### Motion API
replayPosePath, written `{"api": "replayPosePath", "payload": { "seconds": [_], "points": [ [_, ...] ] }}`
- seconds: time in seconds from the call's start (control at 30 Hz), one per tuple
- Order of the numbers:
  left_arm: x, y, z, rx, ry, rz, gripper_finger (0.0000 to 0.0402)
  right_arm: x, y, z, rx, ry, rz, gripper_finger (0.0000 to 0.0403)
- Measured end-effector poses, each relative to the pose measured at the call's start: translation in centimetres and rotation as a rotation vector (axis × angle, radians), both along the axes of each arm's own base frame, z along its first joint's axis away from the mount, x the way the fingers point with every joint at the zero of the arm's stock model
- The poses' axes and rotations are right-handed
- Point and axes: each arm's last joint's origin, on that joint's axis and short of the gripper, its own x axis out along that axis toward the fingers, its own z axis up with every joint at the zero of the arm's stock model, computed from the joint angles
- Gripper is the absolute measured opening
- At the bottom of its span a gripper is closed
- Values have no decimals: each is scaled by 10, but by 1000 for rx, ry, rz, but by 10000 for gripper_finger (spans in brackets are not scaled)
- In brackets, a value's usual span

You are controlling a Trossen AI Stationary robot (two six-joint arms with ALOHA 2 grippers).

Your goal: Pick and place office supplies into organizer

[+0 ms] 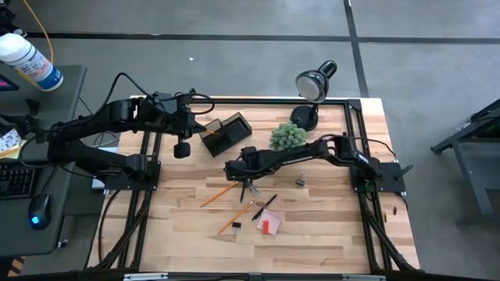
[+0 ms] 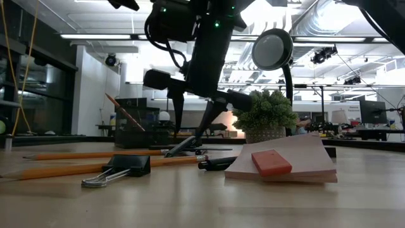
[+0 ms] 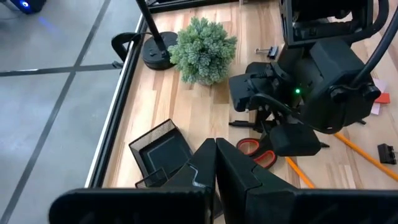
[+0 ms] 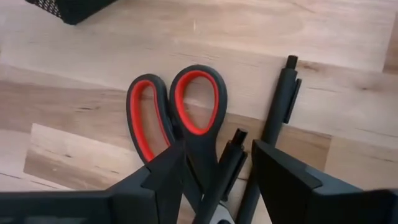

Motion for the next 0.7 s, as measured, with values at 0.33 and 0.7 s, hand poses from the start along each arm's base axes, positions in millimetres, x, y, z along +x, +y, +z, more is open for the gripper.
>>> {"api": "replayPosePath", "payload": {
  "seconds": [0.33, 0.7],
  "points": [
    [1, 0, 1, 4, -11, 0, 1, -2, -4, -1, -7, 31, 7, 177],
    [1, 0, 1, 5, -18, 0, 1, -2, -9, -4, -5, 44, 19, 177]
  ]
}}
